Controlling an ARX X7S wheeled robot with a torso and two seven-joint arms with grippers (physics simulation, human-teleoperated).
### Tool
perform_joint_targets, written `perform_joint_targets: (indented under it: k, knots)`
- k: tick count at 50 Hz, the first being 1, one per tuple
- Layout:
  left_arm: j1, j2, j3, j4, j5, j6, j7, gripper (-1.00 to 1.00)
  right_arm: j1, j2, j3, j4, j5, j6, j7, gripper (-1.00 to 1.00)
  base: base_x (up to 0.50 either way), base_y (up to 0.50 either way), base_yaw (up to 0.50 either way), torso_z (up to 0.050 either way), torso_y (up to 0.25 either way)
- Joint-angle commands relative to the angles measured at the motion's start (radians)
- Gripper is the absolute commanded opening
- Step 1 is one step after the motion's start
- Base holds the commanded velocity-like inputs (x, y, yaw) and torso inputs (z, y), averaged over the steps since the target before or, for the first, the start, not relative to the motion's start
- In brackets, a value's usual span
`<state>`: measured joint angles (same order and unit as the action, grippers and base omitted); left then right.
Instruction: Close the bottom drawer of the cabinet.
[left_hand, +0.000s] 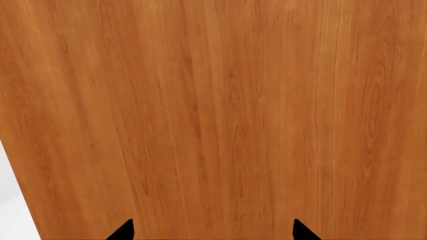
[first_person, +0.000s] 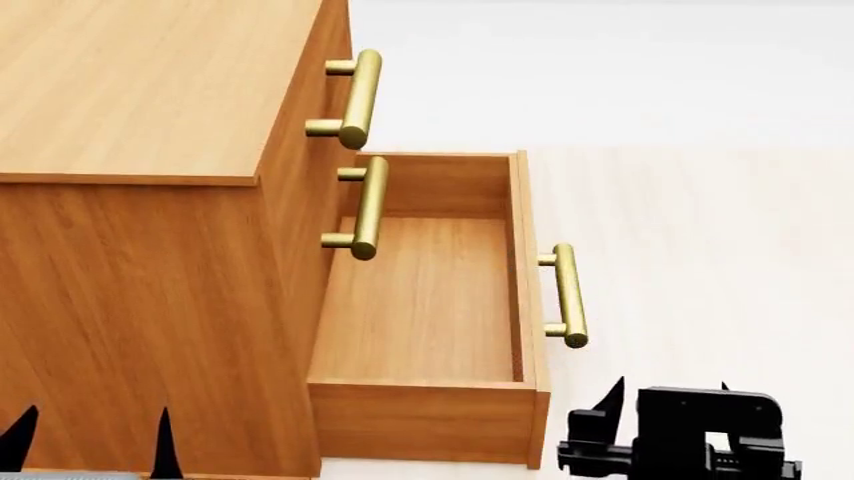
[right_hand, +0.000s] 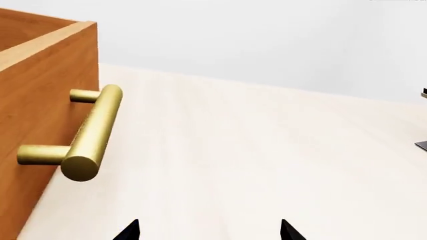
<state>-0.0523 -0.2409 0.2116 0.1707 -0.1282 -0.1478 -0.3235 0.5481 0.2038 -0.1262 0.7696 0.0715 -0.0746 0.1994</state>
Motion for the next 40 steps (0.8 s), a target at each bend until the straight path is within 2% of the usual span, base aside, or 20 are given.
perform_joint_targets:
  k: [1, 14, 18, 21, 24, 34, 40]
  knots:
    - [-0.001, 0.002, -0.012, -0.01, -0.012, 0.02, 0.009, 1.0, 0.016, -0.027, -0.018, 0.046, -0.013, -0.042, -0.02, 1.0, 0.0, 0.0, 0.0, 0.0, 0.0]
    - [-0.005, -0.003, -0.006, -0.01, -0.012, 0.018, 0.0, 1.0, -0.002, -0.047, -0.051, 0.027, -0.022, -0.073, -0.038, 1.0, 0.0, 0.0, 0.0, 0.0, 0.0]
    - [-0.006, -0.003, -0.004, -0.014, -0.012, 0.021, -0.002, 1.0, -0.036, -0.048, -0.062, -0.055, -0.023, -0.037, -0.043, 1.0, 0.0, 0.0, 0.0, 0.0, 0.0]
    - [-0.006, -0.004, -0.001, -0.014, -0.011, 0.023, -0.004, 1.0, -0.026, -0.054, -0.071, -0.008, -0.027, -0.081, -0.048, 1.0, 0.0, 0.0, 0.0, 0.0, 0.0]
    - [-0.006, -0.006, -0.001, -0.01, -0.012, 0.021, -0.006, 1.0, -0.05, -0.052, -0.077, -0.074, -0.026, -0.047, -0.051, 1.0, 0.0, 0.0, 0.0, 0.0, 0.0]
    - [-0.005, -0.009, 0.005, -0.006, -0.011, 0.017, -0.012, 1.0, -0.069, -0.056, -0.103, -0.104, -0.03, -0.063, -0.068, 1.0, 0.0, 0.0, 0.0, 0.0, 0.0]
    - [-0.003, -0.011, 0.009, -0.004, -0.012, 0.018, -0.016, 1.0, -0.102, -0.053, -0.134, -0.225, -0.044, -0.003, -0.081, 1.0, 0.0, 0.0, 0.0, 0.0, 0.0]
